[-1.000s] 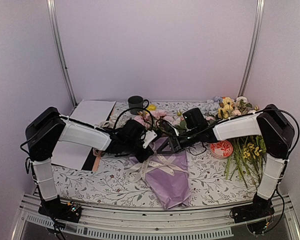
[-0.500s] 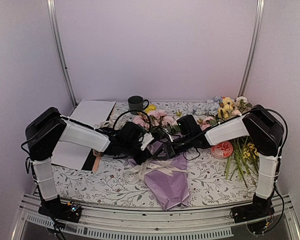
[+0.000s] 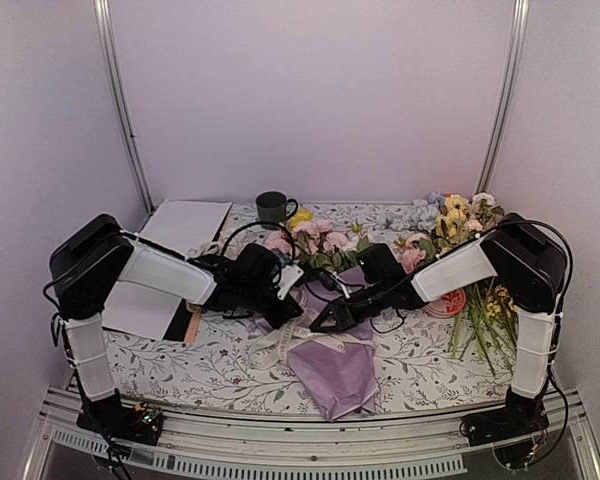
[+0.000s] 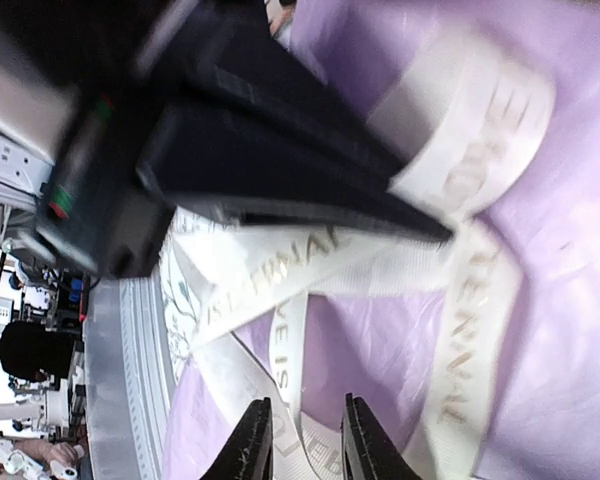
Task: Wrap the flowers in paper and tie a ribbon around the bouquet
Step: Cross the ribbon over the folded bouquet, then tie the ribbon around the folded bouquet.
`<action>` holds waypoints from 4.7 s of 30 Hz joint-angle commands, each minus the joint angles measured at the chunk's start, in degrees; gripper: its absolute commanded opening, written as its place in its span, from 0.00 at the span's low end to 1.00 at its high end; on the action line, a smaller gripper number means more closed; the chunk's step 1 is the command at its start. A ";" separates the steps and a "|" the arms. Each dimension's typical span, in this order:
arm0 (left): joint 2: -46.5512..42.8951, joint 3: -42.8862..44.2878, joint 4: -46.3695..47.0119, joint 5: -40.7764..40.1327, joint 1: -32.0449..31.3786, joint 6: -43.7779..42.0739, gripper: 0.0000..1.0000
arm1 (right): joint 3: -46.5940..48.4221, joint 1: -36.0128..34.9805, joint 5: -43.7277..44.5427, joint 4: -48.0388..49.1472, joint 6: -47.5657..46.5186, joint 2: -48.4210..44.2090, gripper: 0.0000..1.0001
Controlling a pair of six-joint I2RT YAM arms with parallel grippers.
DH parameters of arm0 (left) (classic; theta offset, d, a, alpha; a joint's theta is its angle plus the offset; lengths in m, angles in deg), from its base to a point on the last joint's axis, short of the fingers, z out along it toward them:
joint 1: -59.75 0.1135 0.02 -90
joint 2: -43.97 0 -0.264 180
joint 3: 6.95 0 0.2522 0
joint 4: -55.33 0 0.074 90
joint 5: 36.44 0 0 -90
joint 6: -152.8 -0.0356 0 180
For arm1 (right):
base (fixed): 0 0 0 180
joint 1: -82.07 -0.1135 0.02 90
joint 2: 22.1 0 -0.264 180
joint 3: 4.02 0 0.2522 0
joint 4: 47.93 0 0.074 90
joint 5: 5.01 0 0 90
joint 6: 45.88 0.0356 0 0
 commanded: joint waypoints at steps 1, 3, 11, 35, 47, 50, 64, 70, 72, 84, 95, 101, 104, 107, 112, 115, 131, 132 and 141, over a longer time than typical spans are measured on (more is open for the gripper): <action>0.14 -0.78 2.44 1.10 1.38 1.70 0.00 | -1.56 -2.23 -0.14 -1.97 -2.89 1.20 0.25; 0.52 -0.76 2.67 1.64 1.49 2.30 0.00 | -1.67 -2.87 0.32 -2.64 -3.77 0.88 0.25; 1.40 -0.52 2.86 3.77 1.81 3.10 0.00 | -0.07 -3.24 1.48 -3.94 -4.31 1.12 0.15; 1.33 1.83 -1.56 -1.34 0.24 -0.64 0.00 | -7.46 4.69 -1.92 -0.90 10.53 -11.37 0.00; 1.50 2.08 -2.64 -2.57 -0.44 -1.68 0.00 | -0.38 -0.40 -24.45 5.85 24.48 -13.59 0.00; 1.52 1.99 -2.60 -2.47 -0.43 -1.60 0.00 | -1.58 0.40 -21.02 4.90 26.34 -14.42 0.00; -1.92 2.56 -2.33 -1.58 -0.82 -1.27 0.15 | -4.86 8.02 8.45 -16.70 12.74 -2.74 0.00; -7.14 2.89 -4.01 0.01 -1.00 -1.80 0.43 | -5.41 8.20 10.85 -17.27 11.84 0.53 0.00; -8.97 3.16 -5.64 1.24 -0.96 -2.06 0.50 | -5.54 8.15 10.95 -17.14 11.76 0.82 0.00; -27.06 -6.84 -15.77 -1.20 0.63 7.58 0.92 | -5.58 8.20 11.30 -17.18 11.12 0.66 0.00; -27.86 -23.85 -9.91 -1.47 4.46 22.22 0.77 | -5.35 8.20 11.14 -17.53 10.52 0.56 0.00; -19.67 -21.83 -8.10 -1.24 4.41 21.42 0.77 | -5.45 8.20 11.01 -17.62 10.24 0.41 0.00; -17.16 -21.55 -7.46 1.30 4.15 21.19 0.60 | -5.47 8.20 11.21 -17.74 10.33 0.14 0.00; -17.49 -22.28 -7.32 3.77 4.14 20.71 0.24 | -4.97 8.18 11.02 -17.87 10.33 0.05 0.00; -22.49 -22.60 -12.73 0.11 4.17 19.60 0.00 | -3.84 8.33 10.88 -18.61 10.29 -0.54 0.00; -27.59 -22.40 -18.86 -6.77 5.58 18.95 0.00 | -3.43 9.51 10.25 -18.95 10.07 -0.88 0.00; -58.89 -13.46 -31.29 -15.07 18.77 12.80 0.00 | -6.47 13.71 8.73 -17.19 8.89 1.78 0.00; -58.69 -12.63 -31.85 -13.96 18.77 11.26 0.00 | -6.44 13.78 8.57 -17.10 8.99 1.80 0.00; -44.64 -15.86 -29.56 -4.43 12.17 15.54 0.00 | -2.04 13.65 6.28 -20.21 8.24 -3.33 0.00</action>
